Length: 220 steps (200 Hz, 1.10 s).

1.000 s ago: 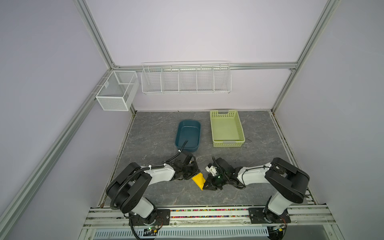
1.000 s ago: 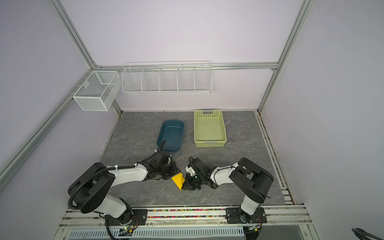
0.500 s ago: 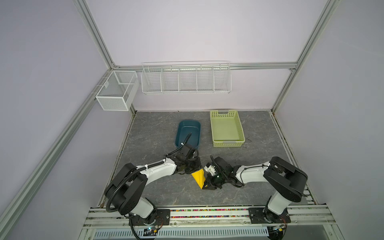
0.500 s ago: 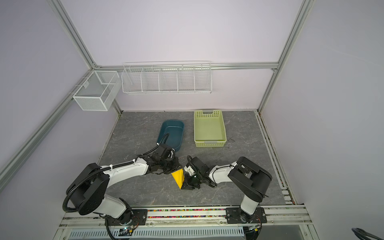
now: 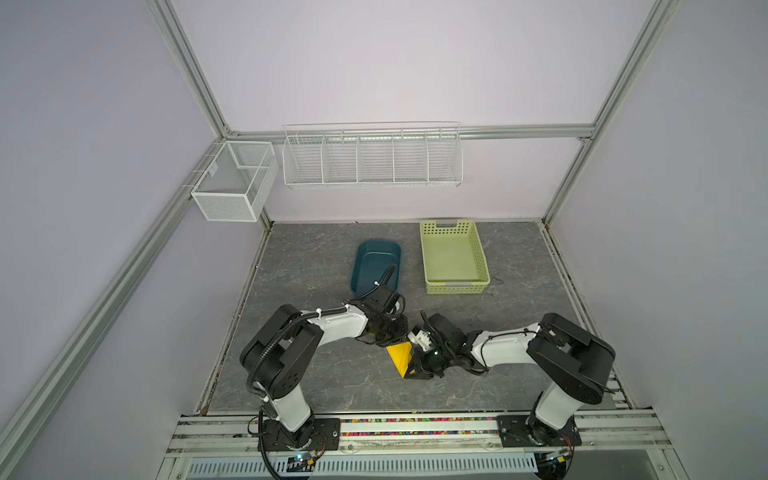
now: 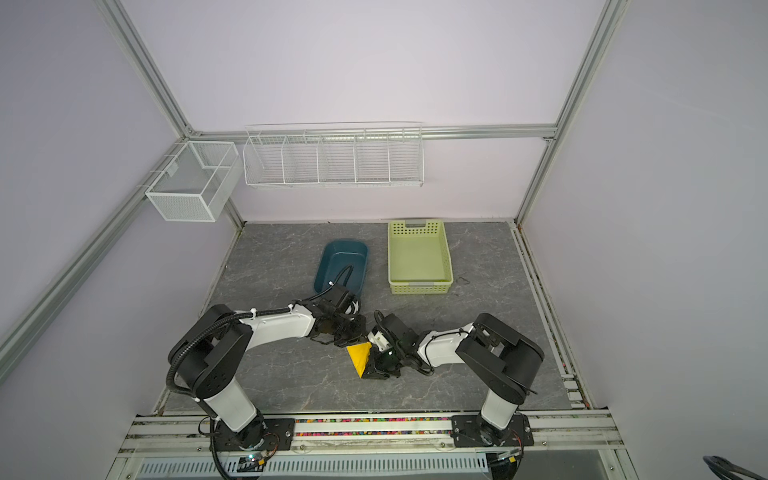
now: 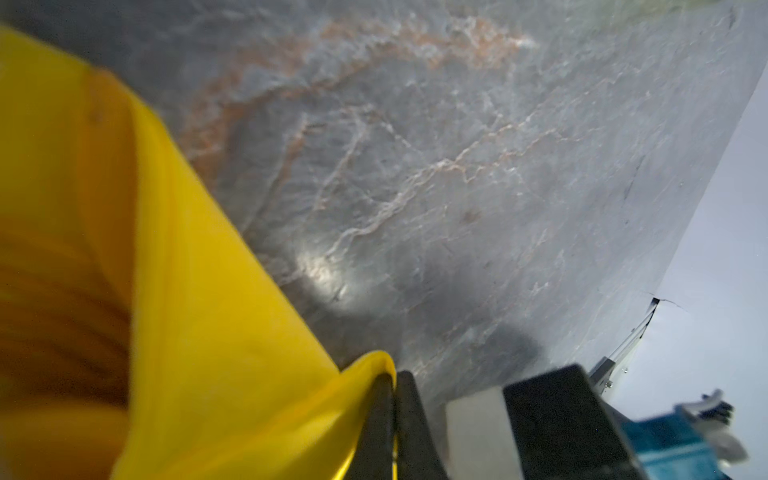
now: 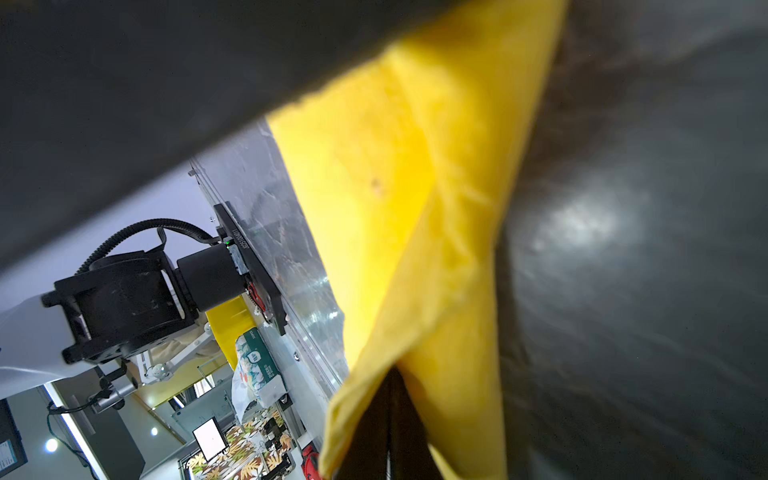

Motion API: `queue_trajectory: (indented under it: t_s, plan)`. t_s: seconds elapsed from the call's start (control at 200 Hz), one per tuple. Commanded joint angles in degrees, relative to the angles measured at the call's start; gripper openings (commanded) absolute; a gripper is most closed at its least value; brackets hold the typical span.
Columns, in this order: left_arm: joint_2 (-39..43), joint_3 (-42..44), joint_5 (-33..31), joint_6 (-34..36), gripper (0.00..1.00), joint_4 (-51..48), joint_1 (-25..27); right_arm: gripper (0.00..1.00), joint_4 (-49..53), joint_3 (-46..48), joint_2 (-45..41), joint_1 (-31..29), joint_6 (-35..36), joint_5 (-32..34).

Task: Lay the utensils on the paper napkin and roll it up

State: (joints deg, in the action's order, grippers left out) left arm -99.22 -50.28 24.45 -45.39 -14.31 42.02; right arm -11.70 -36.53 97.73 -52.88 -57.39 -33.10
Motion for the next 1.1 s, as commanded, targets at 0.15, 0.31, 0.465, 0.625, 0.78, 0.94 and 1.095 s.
queue_trajectory:
  t_s: [0.15, 0.31, 0.465, 0.625, 0.78, 0.94, 1.095]
  plan:
    - [-4.5, -2.0, 1.0, 1.3, 0.01, 1.9, 0.0, 0.07, 5.4, 1.5, 2.6, -0.1, 0.1, 3.0]
    - [-6.0, -1.5, 0.7, 0.8, 0.01, 3.2, 0.0, 0.07, 5.5, 1.4, 2.5, -0.1, 0.2, 3.0]
    - [-6.5, -0.1, -0.3, 0.3, 0.01, 3.8, 0.0, 0.08, 8.5, 1.1, 0.6, -0.1, 1.2, 4.4]
    - [-6.4, 2.0, -1.8, -0.5, 0.0, 4.5, 0.0, 0.15, 14.7, 1.1, -4.6, 0.0, 2.7, 7.9]
    - [-5.8, 4.6, -3.5, -2.9, 0.0, 6.7, 0.0, 0.17, 20.3, 1.9, -9.7, 0.2, 3.4, 10.9]
    - [-5.1, 6.6, -3.9, -5.2, 0.0, 9.4, 0.0, 0.21, 25.4, 2.1, -14.7, 0.3, 3.3, 14.2]
    - [-5.2, 7.1, -3.8, -5.6, 0.0, 10.1, 0.0, 0.28, 27.3, 1.9, -19.3, 0.9, 3.8, 17.0]
